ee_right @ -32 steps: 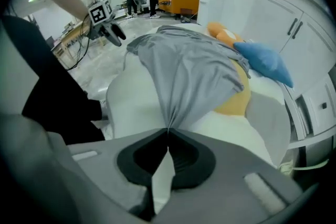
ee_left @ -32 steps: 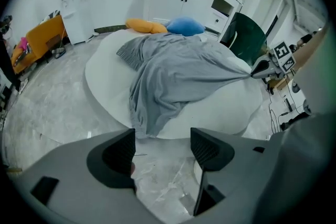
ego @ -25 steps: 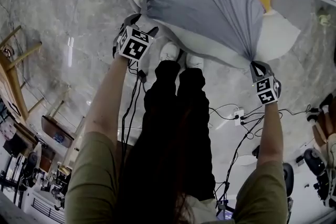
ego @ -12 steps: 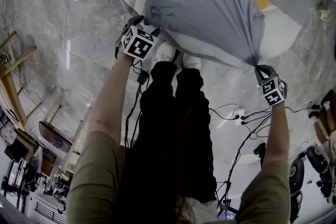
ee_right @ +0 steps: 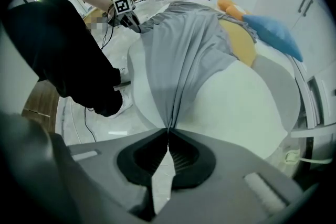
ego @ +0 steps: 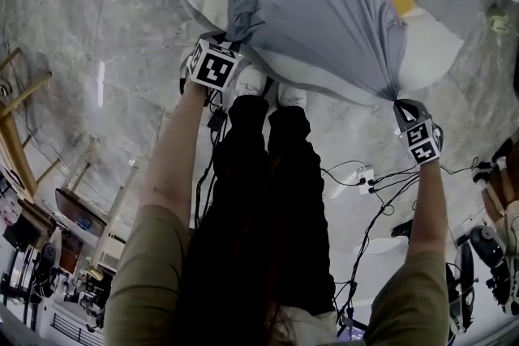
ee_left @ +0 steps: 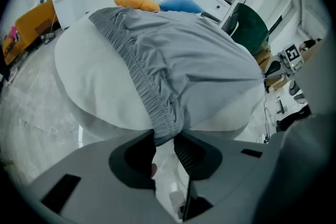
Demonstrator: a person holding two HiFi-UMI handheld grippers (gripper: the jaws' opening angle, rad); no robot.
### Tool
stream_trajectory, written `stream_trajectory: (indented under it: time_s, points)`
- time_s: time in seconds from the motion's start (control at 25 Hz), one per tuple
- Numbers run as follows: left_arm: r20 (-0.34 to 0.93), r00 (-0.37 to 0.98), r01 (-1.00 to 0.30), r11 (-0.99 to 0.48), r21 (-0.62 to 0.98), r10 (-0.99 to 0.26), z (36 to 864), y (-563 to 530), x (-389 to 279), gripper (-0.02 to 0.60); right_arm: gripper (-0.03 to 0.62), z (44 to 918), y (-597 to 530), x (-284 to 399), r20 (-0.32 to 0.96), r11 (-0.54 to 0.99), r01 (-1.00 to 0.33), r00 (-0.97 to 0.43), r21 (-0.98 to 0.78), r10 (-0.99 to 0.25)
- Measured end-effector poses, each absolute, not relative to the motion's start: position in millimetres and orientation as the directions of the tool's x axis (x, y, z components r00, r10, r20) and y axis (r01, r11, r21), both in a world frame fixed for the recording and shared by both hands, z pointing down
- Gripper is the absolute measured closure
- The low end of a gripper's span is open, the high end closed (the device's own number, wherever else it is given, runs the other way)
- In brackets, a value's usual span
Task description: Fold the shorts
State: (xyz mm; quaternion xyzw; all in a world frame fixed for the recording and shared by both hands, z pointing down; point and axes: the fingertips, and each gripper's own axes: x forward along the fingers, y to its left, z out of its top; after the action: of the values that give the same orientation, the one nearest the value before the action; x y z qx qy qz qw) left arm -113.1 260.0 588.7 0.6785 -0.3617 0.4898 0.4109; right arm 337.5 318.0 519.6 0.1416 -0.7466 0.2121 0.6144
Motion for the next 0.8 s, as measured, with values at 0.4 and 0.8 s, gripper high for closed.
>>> stream_trajectory:
  time_s: [0.4,0.8]
  points:
    - [0.948,0.318,-0.903,-0.303,0.303,0.000,525,314,-106,0.554,0.585,459,304,361,0.978,0.820,-0.539,-0.176,-0.193,0.114]
    - [0.932,0.361,-0.920,-0.155,0.359,0.018,468,341,-77,0.560,0.585,396,255,383,0.960,0.815,-0.510,-0.193,-0.275,0.203]
